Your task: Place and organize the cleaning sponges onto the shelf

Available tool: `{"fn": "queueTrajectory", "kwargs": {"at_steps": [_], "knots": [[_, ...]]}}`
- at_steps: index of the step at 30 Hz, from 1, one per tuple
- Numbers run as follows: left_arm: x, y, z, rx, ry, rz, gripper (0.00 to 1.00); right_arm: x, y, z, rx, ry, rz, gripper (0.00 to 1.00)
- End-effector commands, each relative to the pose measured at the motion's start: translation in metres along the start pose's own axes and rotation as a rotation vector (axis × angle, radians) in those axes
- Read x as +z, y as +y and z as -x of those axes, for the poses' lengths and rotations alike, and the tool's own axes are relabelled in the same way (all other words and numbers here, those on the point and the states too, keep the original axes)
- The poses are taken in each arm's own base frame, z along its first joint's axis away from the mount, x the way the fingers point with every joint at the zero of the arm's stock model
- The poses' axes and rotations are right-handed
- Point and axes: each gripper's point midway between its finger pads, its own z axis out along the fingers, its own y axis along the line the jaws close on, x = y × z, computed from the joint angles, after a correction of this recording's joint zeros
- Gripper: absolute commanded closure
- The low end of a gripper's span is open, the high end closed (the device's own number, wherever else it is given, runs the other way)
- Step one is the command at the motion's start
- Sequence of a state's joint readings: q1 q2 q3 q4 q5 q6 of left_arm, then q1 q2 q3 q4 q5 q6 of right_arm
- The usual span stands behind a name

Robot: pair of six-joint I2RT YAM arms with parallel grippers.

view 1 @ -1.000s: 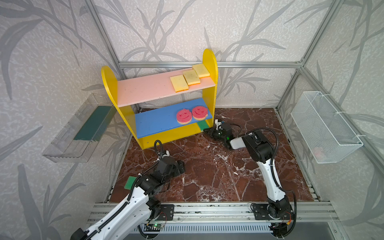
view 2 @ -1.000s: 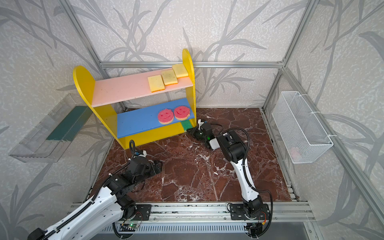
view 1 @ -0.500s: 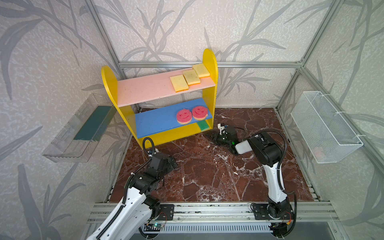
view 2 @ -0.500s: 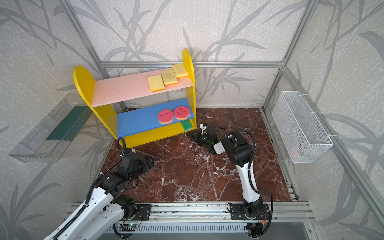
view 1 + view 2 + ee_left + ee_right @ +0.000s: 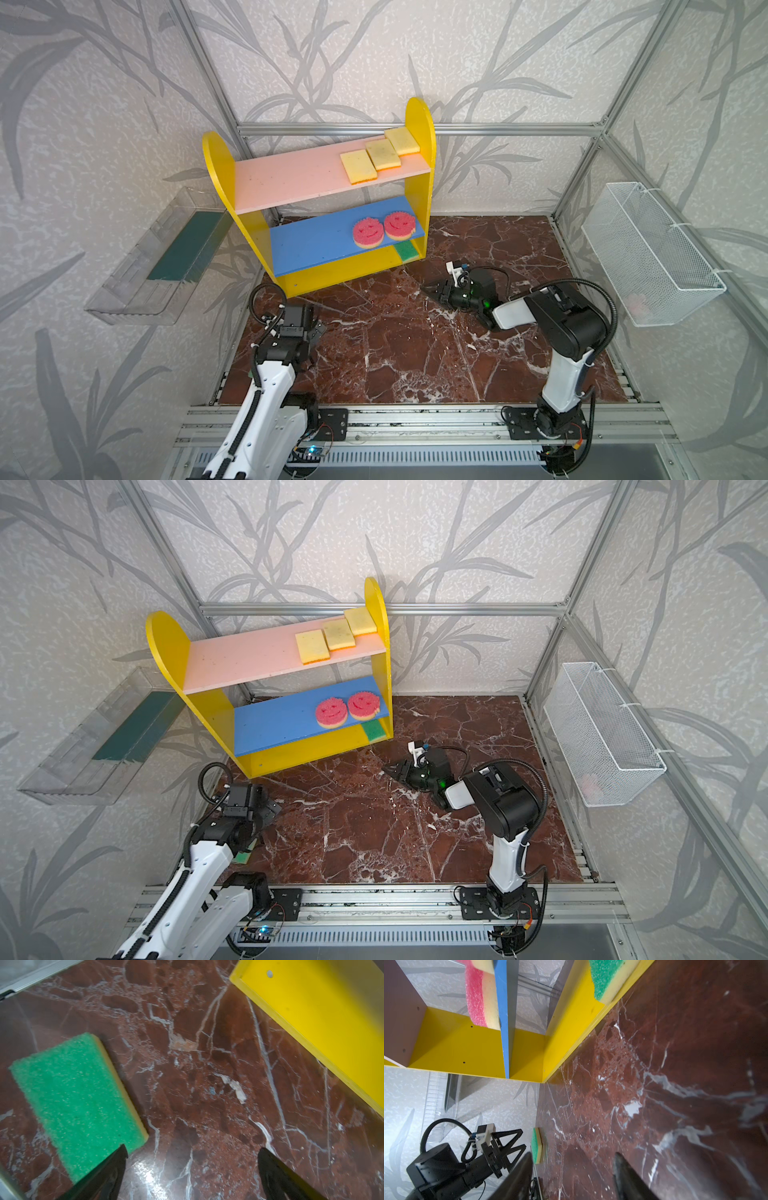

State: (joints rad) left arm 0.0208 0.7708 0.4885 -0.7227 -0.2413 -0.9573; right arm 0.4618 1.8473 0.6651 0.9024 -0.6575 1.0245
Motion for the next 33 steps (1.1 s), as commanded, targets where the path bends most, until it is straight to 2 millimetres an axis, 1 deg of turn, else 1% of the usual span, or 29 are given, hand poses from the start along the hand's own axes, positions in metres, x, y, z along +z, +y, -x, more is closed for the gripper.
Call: {"fn": "queueTrajectory", "kwargs": {"at_steps": [1, 3, 4, 6, 10, 12, 15, 22, 25, 28, 30, 33], "knots": [[0.006, 0.017, 0.008, -0.082, -0.025, 0.061, 0.01, -0.017, 0.011, -0.012, -0.105, 0.028, -0.034, 0.26], [0.008, 0.025, 0.013, -0.113, -0.033, 0.087, 0.01, -0.032, 0.015, -0.02, -0.161, 0.036, -0.089, 0.18], [0.009, 0.03, 0.015, -0.125, -0.038, 0.107, 0.01, -0.038, 0.015, -0.023, -0.187, 0.04, -0.114, 0.14], [0.012, 0.039, 0.015, -0.156, -0.039, 0.131, 0.01, -0.05, 0.022, -0.027, -0.252, 0.033, -0.149, 0.08], [0.022, 0.05, 0.01, -0.202, -0.005, 0.169, 0.01, -0.066, 0.035, -0.025, -0.317, -0.007, -0.176, 0.02], [0.03, 0.054, 0.005, -0.212, 0.027, 0.187, 0.01, -0.07, 0.038, -0.024, -0.335, -0.017, -0.181, 0.0], [0.038, 0.056, 0.0, -0.221, 0.054, 0.195, 0.02, -0.07, 0.038, -0.024, -0.348, -0.014, -0.185, 0.0], [0.049, 0.056, -0.003, -0.225, 0.071, 0.196, 0.07, -0.065, 0.033, -0.026, -0.327, 0.0, -0.179, 0.0], [0.054, 0.053, -0.006, -0.218, 0.097, 0.194, 0.15, -0.065, 0.033, -0.025, -0.328, -0.004, -0.178, 0.0], [0.057, 0.047, -0.008, -0.214, 0.114, 0.165, 0.28, -0.066, 0.034, -0.025, -0.33, -0.008, -0.181, 0.0], [0.058, 0.044, -0.009, -0.21, 0.119, 0.149, 0.4, -0.068, 0.035, -0.024, -0.334, -0.012, -0.187, 0.0], [0.058, 0.039, -0.01, -0.204, 0.132, 0.125, 0.51, -0.069, 0.035, -0.023, -0.341, -0.018, -0.194, 0.0]]}}
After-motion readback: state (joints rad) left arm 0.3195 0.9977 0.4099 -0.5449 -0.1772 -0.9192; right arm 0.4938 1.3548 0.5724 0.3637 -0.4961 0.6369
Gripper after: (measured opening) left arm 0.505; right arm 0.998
